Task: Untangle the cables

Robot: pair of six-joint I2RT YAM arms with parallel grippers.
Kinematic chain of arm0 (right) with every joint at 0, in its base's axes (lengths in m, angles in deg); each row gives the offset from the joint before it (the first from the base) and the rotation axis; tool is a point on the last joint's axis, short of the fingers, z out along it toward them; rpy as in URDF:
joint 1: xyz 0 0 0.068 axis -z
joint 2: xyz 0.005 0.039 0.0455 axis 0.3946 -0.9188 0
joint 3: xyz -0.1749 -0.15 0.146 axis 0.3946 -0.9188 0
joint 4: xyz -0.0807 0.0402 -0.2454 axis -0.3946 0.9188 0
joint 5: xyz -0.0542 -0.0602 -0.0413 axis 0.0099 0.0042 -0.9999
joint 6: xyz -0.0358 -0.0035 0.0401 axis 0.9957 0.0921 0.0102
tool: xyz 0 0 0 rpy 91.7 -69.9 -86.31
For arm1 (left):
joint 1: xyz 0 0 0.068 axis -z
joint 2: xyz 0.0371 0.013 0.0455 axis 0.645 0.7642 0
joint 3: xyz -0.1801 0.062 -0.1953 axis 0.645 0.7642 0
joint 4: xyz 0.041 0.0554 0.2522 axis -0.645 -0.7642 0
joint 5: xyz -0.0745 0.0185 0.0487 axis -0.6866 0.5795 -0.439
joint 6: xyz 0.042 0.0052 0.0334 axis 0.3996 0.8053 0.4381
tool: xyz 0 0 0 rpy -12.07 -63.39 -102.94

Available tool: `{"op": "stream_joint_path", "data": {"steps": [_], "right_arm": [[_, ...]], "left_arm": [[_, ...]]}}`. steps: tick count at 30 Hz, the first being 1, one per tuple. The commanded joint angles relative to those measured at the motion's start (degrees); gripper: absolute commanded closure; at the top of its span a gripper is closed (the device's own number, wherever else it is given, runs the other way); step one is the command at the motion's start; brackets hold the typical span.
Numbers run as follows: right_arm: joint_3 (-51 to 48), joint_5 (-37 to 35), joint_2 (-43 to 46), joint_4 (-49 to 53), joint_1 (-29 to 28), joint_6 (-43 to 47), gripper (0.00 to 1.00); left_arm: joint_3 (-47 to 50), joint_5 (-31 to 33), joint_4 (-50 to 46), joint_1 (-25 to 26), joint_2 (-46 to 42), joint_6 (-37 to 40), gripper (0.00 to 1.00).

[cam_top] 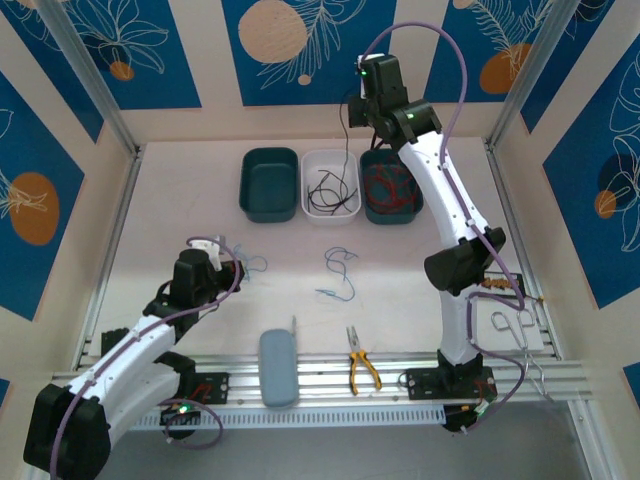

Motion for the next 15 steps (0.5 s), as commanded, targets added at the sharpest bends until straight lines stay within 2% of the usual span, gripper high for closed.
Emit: {"op": "stream_joint_path", "data": {"steps": [1, 8, 15], "right_arm": [[0.7, -3.0, -0.8, 0.3, -0.2, -0.2, 1.00], [0.7, -0.3, -3.2, 0.1, -1.0, -0.8, 1.00], [4.3, 5.8, -11.3, -1.0, -2.3, -1.0, 1.00]], "left_arm": [[0.6, -0.2, -0.8, -0.4, -0.6, 0.5, 0.97], [0.3, -0.1, -0.8, -0.4, -0.2, 0.6, 0.97], [0.1, -0.5, -0.7, -0.5, 0.4, 0.7, 0.97]]}}
